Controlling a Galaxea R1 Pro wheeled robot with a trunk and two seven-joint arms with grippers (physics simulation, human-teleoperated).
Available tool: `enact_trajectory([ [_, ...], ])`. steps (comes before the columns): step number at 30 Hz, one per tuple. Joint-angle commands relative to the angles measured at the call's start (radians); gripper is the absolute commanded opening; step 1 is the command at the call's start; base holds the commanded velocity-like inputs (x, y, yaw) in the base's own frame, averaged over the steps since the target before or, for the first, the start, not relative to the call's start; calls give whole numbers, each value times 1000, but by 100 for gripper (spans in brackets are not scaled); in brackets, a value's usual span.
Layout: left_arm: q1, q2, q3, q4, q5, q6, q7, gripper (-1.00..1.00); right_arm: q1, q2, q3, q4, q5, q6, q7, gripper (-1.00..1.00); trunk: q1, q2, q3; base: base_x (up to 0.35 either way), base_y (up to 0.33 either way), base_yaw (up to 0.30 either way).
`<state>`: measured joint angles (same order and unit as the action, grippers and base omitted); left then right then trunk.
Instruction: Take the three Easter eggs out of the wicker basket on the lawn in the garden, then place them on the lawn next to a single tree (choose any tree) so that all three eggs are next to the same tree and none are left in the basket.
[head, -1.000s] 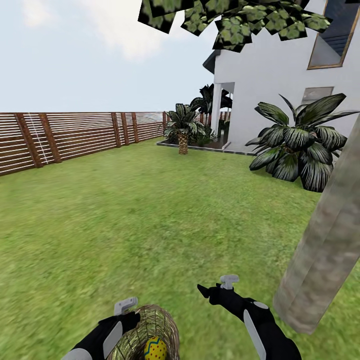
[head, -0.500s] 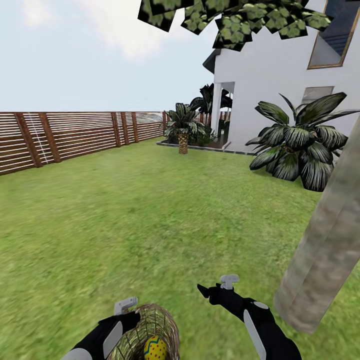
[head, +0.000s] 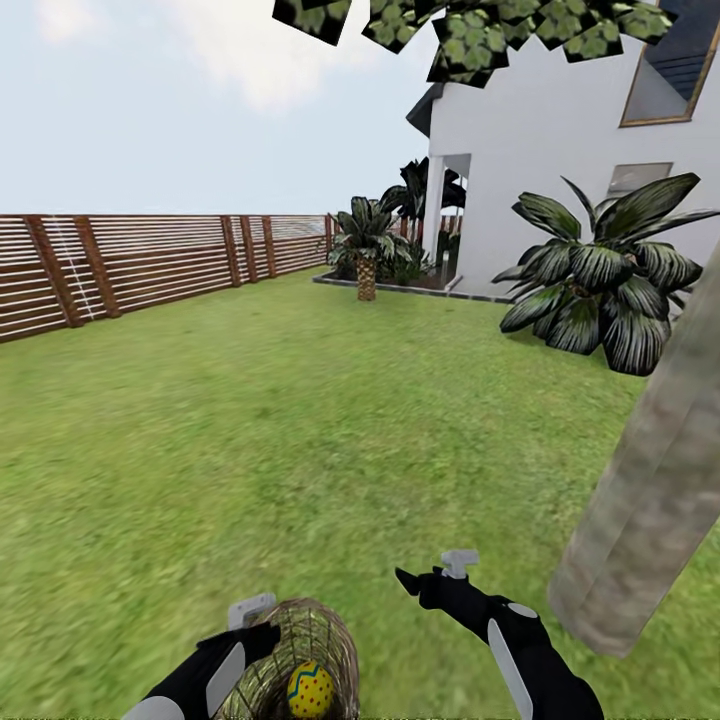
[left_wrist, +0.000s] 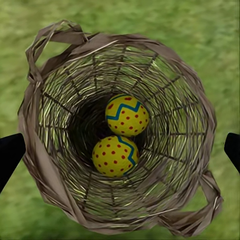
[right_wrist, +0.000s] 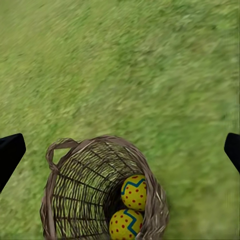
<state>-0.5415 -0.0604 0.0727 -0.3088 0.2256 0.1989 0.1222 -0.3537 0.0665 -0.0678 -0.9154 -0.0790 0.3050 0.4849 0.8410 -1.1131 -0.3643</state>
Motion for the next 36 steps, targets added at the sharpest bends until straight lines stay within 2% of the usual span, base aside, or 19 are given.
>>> enact_trajectory([
  [1,0,-1,7,-3,3,6,2,100,-1,1,-4,-1,-8,9,4,100,4,-8,-6,0,0,0],
  [21,-1,-2,6,-4,-3,-16,16,100,-1,1,-4,-1,-8,9,2,100,81,-148,-101,0,0,0],
  [28,-1,-4,6,-20,-3,-21,73,100,-1,1,-4,-1,-8,9,1,100,107,-197,-135,0,0,0],
  [36,-2,-4,5,-27,-4,-24,84,100,-1,1,-4,-1,-8,9,1,100,138,-253,-173,0,0,0],
])
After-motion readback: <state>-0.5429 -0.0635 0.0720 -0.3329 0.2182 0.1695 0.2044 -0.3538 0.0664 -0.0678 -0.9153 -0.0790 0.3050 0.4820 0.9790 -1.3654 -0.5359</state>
